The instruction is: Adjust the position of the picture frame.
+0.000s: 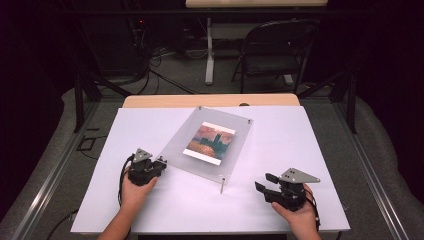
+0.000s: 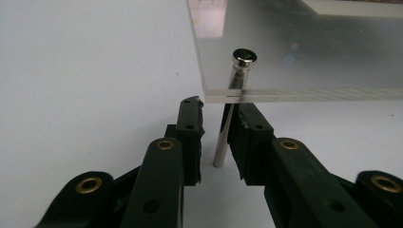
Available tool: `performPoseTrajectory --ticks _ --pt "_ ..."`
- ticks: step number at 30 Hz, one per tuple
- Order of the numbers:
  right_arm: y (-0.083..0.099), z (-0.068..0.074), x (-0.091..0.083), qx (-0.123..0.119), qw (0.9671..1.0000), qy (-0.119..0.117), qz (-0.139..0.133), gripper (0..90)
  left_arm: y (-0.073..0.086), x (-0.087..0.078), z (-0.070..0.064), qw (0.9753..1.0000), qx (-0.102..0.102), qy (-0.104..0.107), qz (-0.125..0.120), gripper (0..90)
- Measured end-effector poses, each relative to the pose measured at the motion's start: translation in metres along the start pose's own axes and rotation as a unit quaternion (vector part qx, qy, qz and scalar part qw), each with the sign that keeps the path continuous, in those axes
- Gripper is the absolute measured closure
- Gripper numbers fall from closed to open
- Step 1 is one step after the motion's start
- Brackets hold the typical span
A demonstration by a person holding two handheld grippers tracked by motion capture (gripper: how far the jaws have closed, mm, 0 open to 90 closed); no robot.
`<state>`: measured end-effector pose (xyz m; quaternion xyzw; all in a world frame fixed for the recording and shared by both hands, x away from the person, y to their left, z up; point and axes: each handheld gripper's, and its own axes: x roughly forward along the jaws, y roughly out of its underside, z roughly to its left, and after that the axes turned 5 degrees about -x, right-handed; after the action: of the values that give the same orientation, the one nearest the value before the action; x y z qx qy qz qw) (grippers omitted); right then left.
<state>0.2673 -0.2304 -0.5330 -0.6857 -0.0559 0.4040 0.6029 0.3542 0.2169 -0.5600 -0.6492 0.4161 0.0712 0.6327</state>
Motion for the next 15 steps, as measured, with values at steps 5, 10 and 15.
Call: performPoseTrajectory --ticks 5,10,15 --pt "0.0005 -0.001 -0.0001 0.009 1.0 -0.004 0.001 46.4 -0.0002 0.0021 -0.0005 1.0 0.004 0.001 -0.001 75.9" --pt "0.0006 -0.0014 0.0004 0.008 0.9999 -0.006 0.003 46.4 -0.0009 0.0047 -0.0009 1.0 0.006 0.005 -0.001 77.9" --pt "0.001 -0.0017 0.0009 0.01 0.9999 -0.008 0.003 46.5 -0.0021 0.0086 -0.002 1.0 0.006 0.005 -0.001 80.3"
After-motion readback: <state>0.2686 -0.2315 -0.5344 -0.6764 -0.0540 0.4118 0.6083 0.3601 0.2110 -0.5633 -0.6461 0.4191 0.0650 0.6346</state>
